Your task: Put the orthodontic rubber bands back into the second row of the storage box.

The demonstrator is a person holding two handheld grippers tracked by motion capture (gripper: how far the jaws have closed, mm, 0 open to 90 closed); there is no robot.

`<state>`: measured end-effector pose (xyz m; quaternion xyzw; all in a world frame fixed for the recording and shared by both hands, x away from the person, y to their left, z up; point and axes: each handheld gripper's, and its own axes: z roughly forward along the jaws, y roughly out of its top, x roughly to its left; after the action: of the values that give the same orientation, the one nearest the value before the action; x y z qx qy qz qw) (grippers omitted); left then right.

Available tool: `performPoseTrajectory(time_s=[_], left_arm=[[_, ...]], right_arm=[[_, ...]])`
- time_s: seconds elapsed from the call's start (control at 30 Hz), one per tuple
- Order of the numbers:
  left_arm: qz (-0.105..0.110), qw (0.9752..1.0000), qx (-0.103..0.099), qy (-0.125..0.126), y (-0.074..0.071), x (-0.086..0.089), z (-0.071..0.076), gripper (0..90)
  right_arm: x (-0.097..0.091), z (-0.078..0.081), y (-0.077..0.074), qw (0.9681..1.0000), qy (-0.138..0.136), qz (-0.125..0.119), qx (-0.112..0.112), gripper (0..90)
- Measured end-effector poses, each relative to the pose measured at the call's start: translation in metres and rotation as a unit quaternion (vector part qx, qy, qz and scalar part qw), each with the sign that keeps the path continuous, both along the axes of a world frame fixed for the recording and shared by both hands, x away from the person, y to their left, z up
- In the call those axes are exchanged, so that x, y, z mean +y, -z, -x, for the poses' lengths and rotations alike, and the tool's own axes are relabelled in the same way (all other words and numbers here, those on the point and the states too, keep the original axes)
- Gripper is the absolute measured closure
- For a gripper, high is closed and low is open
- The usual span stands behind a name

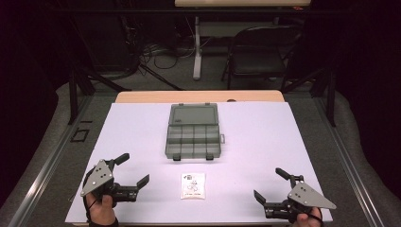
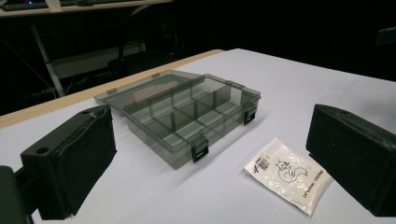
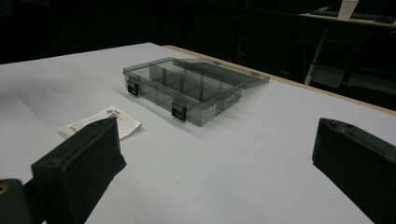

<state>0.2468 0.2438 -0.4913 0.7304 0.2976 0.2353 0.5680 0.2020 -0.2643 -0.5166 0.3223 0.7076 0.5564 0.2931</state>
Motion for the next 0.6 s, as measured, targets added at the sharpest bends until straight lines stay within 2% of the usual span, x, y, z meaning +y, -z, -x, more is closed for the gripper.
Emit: performPoseTrajectory(time_s=[0.3,0.6], left_arm=[[-0.002,0.9999,0.005,0.009,0.0004,-0.0018,-0.0012,1.5],[0.007,0.9995,0.028,0.008,-0.0058,-0.0035,-0.0074,1.5]], right_arm=[[-0.0004,0.0010,-0.0003,1.0000,0.000,0.002,0.000,0.8],[0.0000,0.0008,0.0002,1.0000,0.002,0.004,-0.001,0.8]])
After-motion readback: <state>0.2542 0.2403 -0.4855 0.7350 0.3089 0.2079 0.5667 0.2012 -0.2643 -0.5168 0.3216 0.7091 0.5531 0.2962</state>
